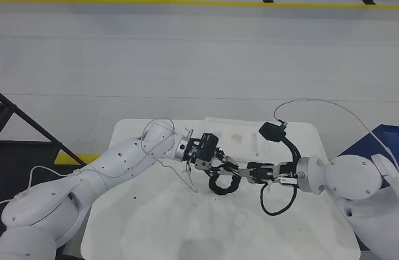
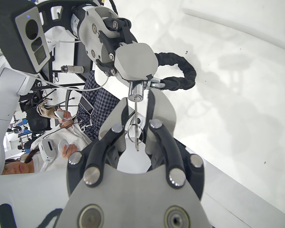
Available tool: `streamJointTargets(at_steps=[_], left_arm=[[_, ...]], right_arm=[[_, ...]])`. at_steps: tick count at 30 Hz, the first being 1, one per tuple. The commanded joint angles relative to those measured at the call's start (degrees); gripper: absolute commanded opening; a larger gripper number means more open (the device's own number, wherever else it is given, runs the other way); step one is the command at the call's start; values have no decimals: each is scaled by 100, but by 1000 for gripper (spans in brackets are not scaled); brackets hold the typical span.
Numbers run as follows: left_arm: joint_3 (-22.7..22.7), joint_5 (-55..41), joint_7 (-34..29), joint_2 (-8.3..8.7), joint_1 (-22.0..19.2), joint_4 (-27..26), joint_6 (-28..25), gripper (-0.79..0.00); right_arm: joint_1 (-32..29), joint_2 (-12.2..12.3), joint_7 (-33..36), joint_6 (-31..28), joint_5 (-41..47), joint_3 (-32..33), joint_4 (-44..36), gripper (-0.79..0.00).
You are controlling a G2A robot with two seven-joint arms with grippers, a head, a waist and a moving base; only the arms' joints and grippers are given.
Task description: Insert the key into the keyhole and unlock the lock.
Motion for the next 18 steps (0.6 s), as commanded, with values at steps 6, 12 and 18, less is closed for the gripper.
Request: streamJointTargets(at_steps=[6, 12, 18], left_arm=[[22, -380, -74, -18, 41, 57, -74, -785], [-32, -768, -210, 4, 57, 125, -210, -785], [-156, -1335, -444, 78, 154, 154, -444, -785]], right_arm=[[89, 48, 56, -719, -233, 139, -156, 0], [243, 136, 628, -2037, -1048, 83, -214, 0], [178, 189, 553, -3002, -1416, 197, -291, 0]])
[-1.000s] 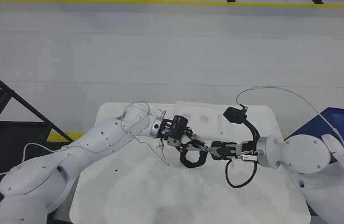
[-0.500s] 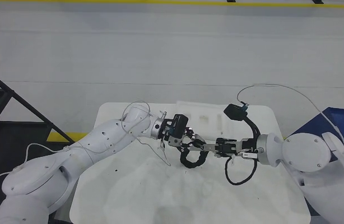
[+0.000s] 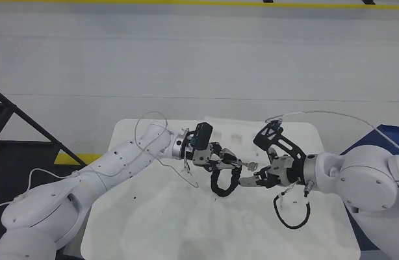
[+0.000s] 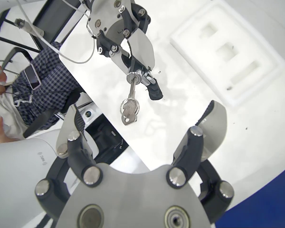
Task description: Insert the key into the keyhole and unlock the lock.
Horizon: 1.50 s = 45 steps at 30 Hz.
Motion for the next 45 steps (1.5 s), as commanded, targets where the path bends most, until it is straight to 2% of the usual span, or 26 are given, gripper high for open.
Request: streamJointTargets(at_steps=[1, 4, 12, 20, 28, 31, 33, 38, 41, 45], left_arm=[[-13, -205, -24, 32, 43, 5, -24, -785], [37, -420, -24, 90, 58, -8, -24, -785], [307, -759, -24, 261, -89, -73, -24, -785], [422, -764, -25, 396, -233, -74, -24, -785], [251, -718, -108, 437, -139, -46, -24, -785], [212, -815, -180, 429, -103, -61, -24, -785], [194, -869, -257, 420, -104, -67, -24, -785], [206, -1023, -478, 387, -134, -95, -24, -785], [230, -1117, -568, 362, -147, -94, -24, -785], [254, -1202, -630, 334, -170, -59, -24, -785]], right_arm=[[-82, 18, -139, -282, -122, 76, -36, 0], [-266, 46, -437, -701, -407, 176, -163, 0], [-595, 69, -923, -1243, -850, 176, -303, 0], [-605, 69, -932, -1257, -844, 176, -288, 0], [-639, 67, -1024, -1274, -866, 168, -263, 0], [-596, 77, -1121, -1744, -1112, 168, -194, 0], [-512, 89, -1242, -2410, -1329, 154, -118, 0], [-506, 110, -1883, -3392, -2154, 234, 54, 0], [-603, 123, -2168, -3782, -2603, 228, -30, 0], [-754, 124, -2589, -3966, -3170, 205, -212, 0]])
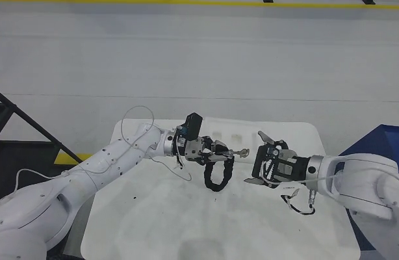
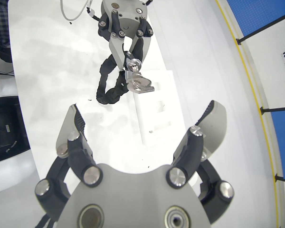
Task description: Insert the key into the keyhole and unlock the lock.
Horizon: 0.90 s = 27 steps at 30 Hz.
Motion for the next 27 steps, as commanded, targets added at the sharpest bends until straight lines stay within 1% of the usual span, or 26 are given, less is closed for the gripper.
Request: streamJointTargets(at_steps=[1, 5, 9, 20, 27], left_arm=[[8, -34, -13, -10, -8, 28, 0, -785], [25, -87, -1, -26, -18, 66, 0, -785], [41, -98, 20, -37, -29, 94, 0, -785], [85, -21, 111, -76, -53, 133, 0, -785], [106, 132, 159, -92, -79, 55, 0, -785]], right_arm=[[-76, 0, -170, -60, -267, -21, -97, 0], [-167, 0, -276, -226, -461, -137, -184, 0], [-108, -15, -317, -300, -553, -273, -209, 0], [50, -58, -181, -177, -672, -560, -228, 0], [151, -85, -55, -93, -673, -713, -217, 0]])
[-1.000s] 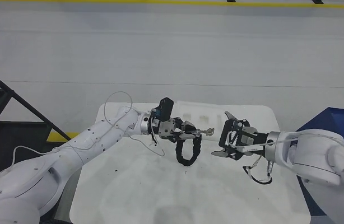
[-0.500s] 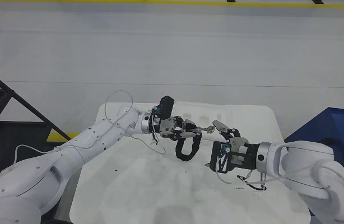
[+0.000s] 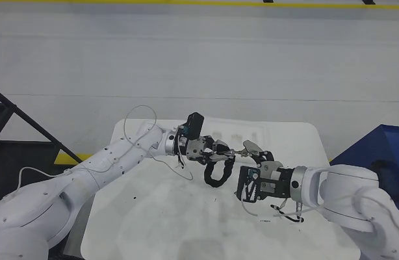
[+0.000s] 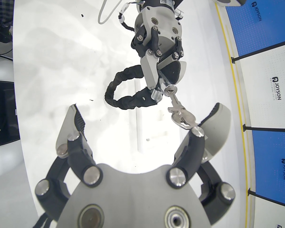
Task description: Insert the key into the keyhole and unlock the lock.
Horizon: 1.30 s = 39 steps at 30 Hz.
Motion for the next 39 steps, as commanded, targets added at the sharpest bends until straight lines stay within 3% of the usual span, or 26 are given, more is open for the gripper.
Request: streamJointTargets(at_steps=[1, 19, 27, 29, 30, 31, 39], left_arm=[[12, 48, 15, -4, -6, -27, 0, -785], [33, 410, 154, -27, -54, -82, 0, -785], [45, 638, 247, 16, -56, -144, 0, -785], [72, 663, 253, 31, -69, -156, 0, -785], [74, 661, 261, 37, -68, -158, 0, -785], [74, 668, 252, 44, -66, -164, 0, -785], [74, 666, 155, 81, -34, -239, 0, -785]], right_arm=[[30, -7, 5, 18, 13, -28, 15, 0], [265, -64, 36, 81, 83, -209, 148, 0], [175, 12, -174, -456, -139, 174, 56, 0], [100, 31, -235, -555, -324, 240, -9, -132], [56, 38, -262, -579, -427, 264, -43, -326], [6, 45, -298, -590, -508, 280, -61, -409], [-287, 73, -514, -559, -1164, 346, -234, -508]])
